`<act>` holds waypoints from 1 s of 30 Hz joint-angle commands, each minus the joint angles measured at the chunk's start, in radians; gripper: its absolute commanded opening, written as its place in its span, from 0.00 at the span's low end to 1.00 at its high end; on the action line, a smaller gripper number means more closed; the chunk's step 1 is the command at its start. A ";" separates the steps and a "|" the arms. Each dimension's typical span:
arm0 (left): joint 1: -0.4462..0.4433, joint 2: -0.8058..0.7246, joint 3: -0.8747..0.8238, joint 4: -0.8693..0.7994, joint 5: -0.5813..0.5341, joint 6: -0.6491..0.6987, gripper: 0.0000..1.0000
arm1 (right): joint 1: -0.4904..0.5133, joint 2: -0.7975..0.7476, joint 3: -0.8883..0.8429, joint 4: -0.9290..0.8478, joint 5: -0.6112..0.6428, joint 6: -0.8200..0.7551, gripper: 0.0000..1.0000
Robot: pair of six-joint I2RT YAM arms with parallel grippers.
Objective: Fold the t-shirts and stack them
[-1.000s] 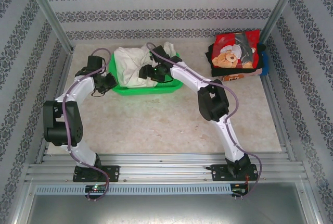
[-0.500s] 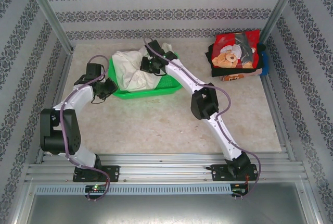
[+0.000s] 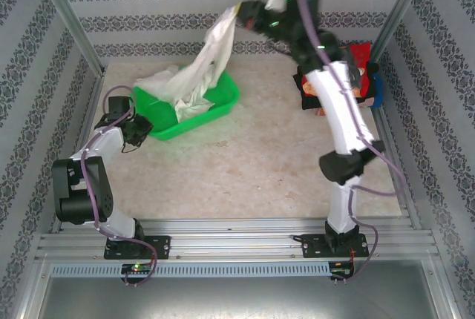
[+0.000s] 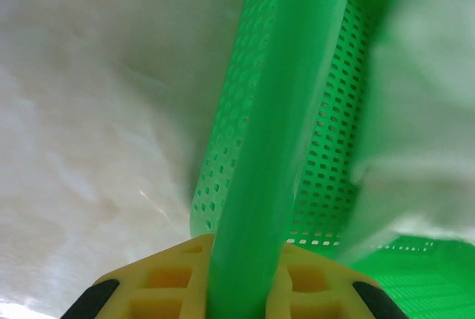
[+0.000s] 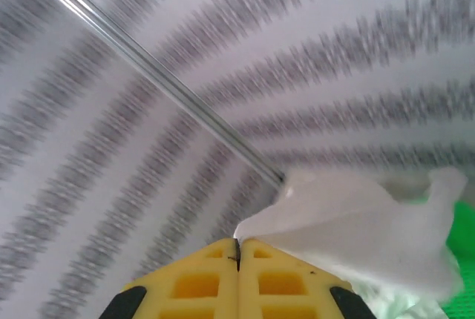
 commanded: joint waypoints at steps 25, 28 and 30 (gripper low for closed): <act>-0.035 0.012 -0.005 0.166 -0.415 -0.679 0.00 | -0.356 -0.196 0.159 0.262 -0.305 0.459 0.00; -0.043 0.033 0.028 0.166 -0.417 -0.684 0.00 | -0.373 -0.185 0.165 0.300 -0.309 0.488 0.00; -0.054 0.045 0.053 0.142 -0.431 -0.695 0.00 | -0.360 -0.170 0.158 0.274 -0.332 0.483 0.00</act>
